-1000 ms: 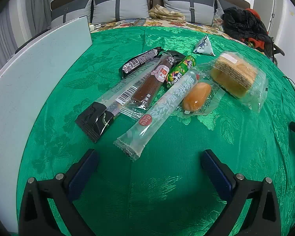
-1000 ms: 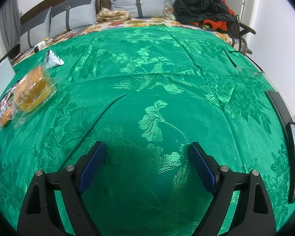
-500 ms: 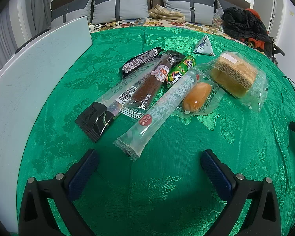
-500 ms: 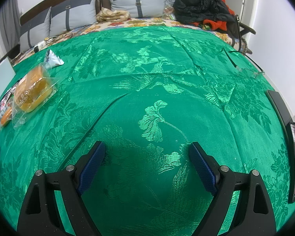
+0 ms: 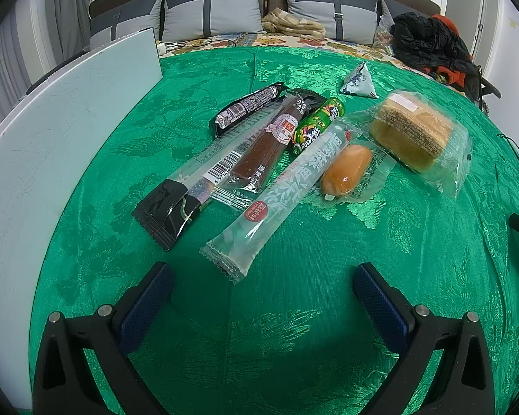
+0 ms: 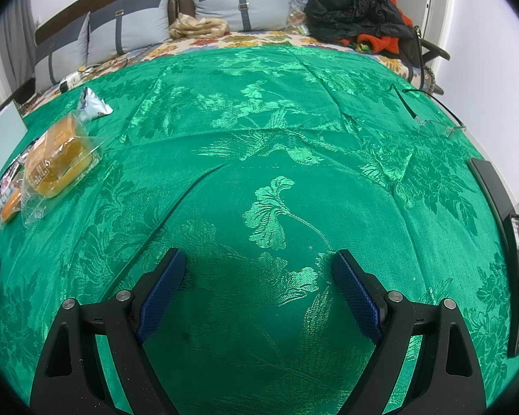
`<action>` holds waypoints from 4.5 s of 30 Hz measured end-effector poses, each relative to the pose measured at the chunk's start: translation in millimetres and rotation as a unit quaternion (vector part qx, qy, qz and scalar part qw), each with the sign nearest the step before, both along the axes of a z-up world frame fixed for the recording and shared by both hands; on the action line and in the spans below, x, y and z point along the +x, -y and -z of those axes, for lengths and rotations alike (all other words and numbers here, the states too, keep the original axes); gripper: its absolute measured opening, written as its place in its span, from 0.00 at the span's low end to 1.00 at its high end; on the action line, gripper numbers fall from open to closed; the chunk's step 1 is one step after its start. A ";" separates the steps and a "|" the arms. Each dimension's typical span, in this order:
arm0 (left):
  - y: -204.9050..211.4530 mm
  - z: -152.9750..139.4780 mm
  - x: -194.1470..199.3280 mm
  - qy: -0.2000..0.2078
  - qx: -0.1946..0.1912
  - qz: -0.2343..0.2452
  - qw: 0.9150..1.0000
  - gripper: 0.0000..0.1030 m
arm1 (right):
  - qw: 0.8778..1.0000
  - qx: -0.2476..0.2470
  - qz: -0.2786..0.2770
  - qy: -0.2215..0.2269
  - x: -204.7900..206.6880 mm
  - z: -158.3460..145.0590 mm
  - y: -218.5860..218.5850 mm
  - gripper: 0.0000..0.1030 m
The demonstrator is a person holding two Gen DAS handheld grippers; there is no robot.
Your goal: Organize snacks
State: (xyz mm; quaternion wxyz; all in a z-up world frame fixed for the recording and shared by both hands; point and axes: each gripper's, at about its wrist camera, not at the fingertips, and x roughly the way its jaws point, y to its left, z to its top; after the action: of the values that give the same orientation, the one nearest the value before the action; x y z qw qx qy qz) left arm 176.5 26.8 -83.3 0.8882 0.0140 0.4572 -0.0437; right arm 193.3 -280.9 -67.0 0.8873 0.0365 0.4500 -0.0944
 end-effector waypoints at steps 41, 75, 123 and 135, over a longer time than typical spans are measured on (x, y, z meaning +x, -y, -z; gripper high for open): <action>0.0 -0.2 0.0 0.000 0.000 0.000 1.000 1.00 | 1.000 0.001 0.001 -0.001 0.7 -0.6 0.0 0.87; 0.4 -0.3 0.0 0.000 0.000 0.000 1.000 1.00 | 1.000 0.001 0.001 -0.001 1.1 -0.9 -0.1 0.87; -54.7 -17.1 97.7 -0.086 -0.006 0.057 0.995 0.79 | 1.000 0.001 0.001 0.000 1.3 -0.8 0.2 0.88; -51.2 -15.1 94.9 -0.091 -0.031 0.064 0.993 0.79 | 1.000 0.001 0.001 -0.001 1.6 -0.8 0.1 0.88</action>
State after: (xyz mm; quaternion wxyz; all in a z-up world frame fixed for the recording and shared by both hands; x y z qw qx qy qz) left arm 271.4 78.0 -68.2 0.8380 0.0113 0.5331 -0.1160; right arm 194.8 -281.0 -66.3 0.8867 0.0381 0.4508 -0.0948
